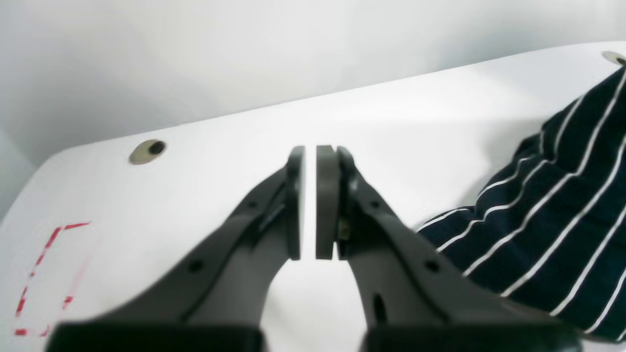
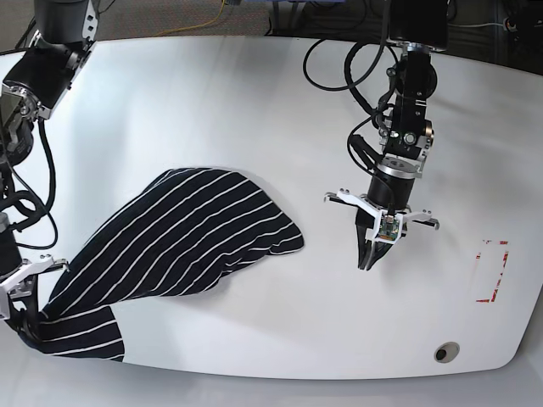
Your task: Layout the t-shirt on the table in an organized manner, then fold the t-shirt properly
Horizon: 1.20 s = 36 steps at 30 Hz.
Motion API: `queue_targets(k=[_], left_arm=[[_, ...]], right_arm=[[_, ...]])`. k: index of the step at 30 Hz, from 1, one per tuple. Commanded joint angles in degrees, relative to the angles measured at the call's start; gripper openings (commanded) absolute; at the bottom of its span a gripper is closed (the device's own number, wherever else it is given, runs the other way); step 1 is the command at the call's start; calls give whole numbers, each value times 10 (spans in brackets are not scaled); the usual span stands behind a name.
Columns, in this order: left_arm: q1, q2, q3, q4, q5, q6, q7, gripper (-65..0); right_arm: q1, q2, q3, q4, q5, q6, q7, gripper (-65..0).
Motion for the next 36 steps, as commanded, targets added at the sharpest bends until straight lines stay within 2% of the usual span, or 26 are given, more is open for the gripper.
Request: queue_targets(k=[1,4,6,8,10,11,12,14,27,32,36], left_arm=[[-9,5,3,10,-3,-8,-11,-615],[-9,25,10,2,-4,-36,-10,-545],[-9,40,11,-10,-4,-59,-10,-448],[-17,54,9,-25,-4,-74,-10,-317],[-25,69,8,-45,-4,-76,-10,-180],[-26,72,8,-51,-4,-74,-10,-144],[-29,82,8,-66,-4,-69,-10,-78],[-34,92,8,-91,-4,-56,-10,-21],[-147,99,7,-289,-15,-48,-10,-16],[-179,98,7,-346,-81,-49,-10,-16],[-191,97,7,-373,-159,-49,-10,-16]], right_arm=[[12,12,2,8,6,-5,21,-650],[11,9,2,8,6,-5,21,-650],[6,-2,2,8,4,-5,21,-650],[3,-9,2,8,4,-5,21,-650],[1,-10,2,8,4,-5,21,-650],[1,-11,2,8,4,-5,21,-650],[0,-12,1,8,4,-5,21,-650],[-5,-12,1,8,4,-5,21,-650],[-16,-12,1,8,4,-4,21,-650],[-16,-12,1,8,6,-4,21,-650],[-16,-12,1,8,7,-4,21,-650]])
